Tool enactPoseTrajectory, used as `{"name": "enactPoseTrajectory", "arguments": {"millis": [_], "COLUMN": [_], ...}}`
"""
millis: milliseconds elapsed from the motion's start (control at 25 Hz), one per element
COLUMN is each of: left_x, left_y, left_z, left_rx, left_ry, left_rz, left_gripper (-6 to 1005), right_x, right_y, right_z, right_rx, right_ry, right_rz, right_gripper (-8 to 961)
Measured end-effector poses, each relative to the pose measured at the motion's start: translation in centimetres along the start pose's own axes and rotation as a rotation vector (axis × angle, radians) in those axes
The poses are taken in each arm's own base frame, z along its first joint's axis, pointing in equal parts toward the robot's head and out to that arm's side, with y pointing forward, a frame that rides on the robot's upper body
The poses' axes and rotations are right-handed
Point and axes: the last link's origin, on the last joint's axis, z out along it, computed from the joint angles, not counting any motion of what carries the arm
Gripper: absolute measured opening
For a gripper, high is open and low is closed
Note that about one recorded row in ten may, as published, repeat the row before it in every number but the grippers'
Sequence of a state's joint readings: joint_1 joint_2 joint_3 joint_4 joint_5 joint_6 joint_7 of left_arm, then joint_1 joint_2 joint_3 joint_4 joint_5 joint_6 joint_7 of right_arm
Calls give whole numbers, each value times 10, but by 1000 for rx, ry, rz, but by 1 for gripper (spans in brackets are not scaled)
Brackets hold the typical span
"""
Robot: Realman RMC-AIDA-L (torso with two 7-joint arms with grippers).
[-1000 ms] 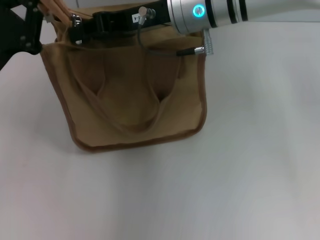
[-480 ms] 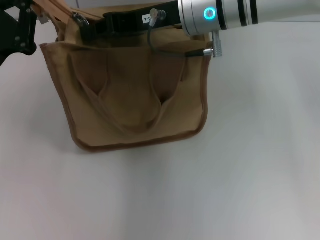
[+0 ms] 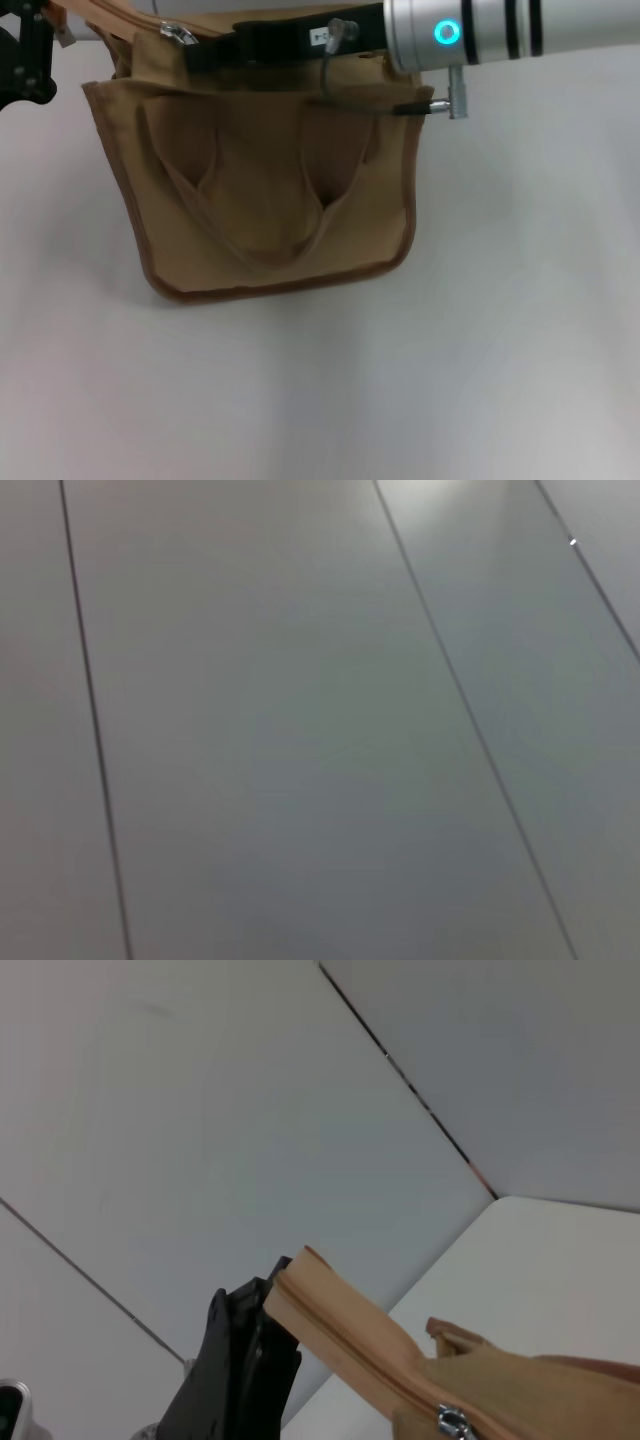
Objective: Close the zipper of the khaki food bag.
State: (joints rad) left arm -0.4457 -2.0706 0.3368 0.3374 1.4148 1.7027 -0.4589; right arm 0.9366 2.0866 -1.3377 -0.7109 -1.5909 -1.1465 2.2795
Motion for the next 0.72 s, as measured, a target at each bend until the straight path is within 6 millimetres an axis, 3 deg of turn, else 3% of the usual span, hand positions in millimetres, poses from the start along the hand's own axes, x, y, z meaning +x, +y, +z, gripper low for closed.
{"name": "enactPoseTrajectory", "arguments": {"millis": [720], "left_x": [-13], "left_y": [-10], "left_z": [-2], "left_rx": [80], "left_ry": [-87], "left_rz": [-1], "left_gripper": [65], "right_x": [21], "right_y": [-16], "right_z": [-35], "right_rx": [45], "right_ry": [-71], "right_rz": [31], "right_gripper": [1]}}
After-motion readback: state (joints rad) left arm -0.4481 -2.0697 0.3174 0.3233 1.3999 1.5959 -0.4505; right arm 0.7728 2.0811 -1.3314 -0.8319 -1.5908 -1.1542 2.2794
